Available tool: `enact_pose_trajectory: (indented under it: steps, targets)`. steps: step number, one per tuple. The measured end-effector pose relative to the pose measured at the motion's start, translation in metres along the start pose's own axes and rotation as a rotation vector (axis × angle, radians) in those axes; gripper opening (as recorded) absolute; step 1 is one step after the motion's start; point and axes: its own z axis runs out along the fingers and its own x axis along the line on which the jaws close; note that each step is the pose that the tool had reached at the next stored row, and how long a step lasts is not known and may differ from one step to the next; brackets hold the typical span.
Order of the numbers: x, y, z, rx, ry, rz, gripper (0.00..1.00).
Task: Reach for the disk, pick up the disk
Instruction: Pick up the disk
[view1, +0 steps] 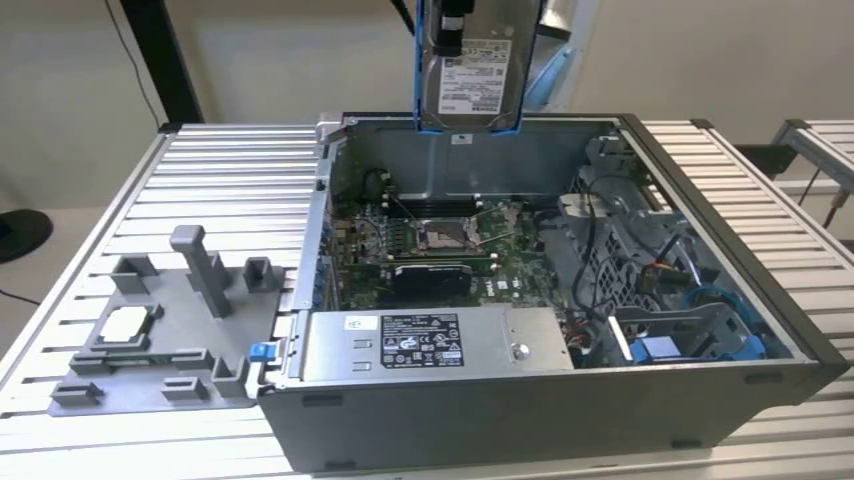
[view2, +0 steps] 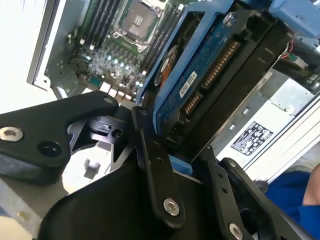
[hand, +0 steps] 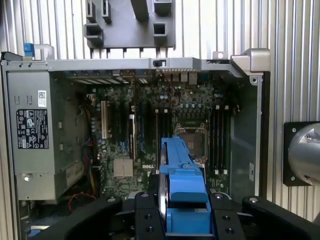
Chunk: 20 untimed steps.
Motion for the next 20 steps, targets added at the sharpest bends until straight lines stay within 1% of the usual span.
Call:
enact_pose_trajectory:
  steps: [10, 17, 20]
  targets:
    - [-0.0011, -0.0251, 0.0001, 0.0000, 0.0000, 0.000, 0.00]
    - [-0.0016, -0.0367, 0.0001, 0.0000, 0.0000, 0.000, 0.00]
    - [-0.0018, -0.0401, 0.0001, 0.0000, -0.0001, 0.000, 0.00]
